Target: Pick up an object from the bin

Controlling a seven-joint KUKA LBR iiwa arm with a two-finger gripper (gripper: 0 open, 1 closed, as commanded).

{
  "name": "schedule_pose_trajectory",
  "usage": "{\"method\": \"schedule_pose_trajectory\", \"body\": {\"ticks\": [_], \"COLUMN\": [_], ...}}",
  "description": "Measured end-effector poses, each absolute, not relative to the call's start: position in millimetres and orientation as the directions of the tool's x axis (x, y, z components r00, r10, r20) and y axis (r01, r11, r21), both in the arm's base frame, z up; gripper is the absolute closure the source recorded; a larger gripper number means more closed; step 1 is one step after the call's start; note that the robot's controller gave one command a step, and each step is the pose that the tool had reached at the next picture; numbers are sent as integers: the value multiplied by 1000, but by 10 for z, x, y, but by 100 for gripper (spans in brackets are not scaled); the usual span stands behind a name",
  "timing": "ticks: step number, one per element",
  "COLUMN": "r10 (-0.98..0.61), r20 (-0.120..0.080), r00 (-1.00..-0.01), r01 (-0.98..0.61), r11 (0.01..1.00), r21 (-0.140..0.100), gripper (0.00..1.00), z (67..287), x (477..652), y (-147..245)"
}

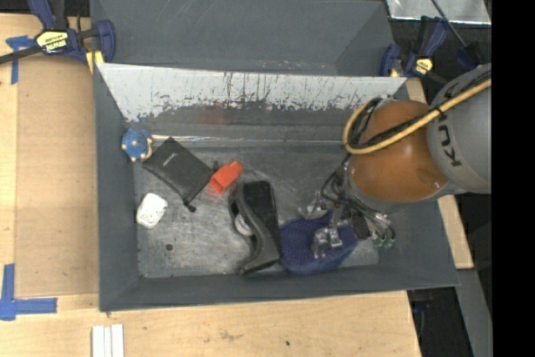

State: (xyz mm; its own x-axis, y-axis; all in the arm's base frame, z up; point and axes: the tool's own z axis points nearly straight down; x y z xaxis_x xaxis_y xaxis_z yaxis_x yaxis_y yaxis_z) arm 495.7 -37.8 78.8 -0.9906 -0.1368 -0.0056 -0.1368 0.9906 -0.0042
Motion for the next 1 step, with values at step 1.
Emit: {"method": "schedule_pose_trajectory", "body": {"ticks": [1], "r10": [-441], "r20": [-10], "r00": [-897], "r01": [-441], "r11": [897], "r21": [-4], "gripper": [100], "z": [2588], "x": [4882], "y": [68]}}
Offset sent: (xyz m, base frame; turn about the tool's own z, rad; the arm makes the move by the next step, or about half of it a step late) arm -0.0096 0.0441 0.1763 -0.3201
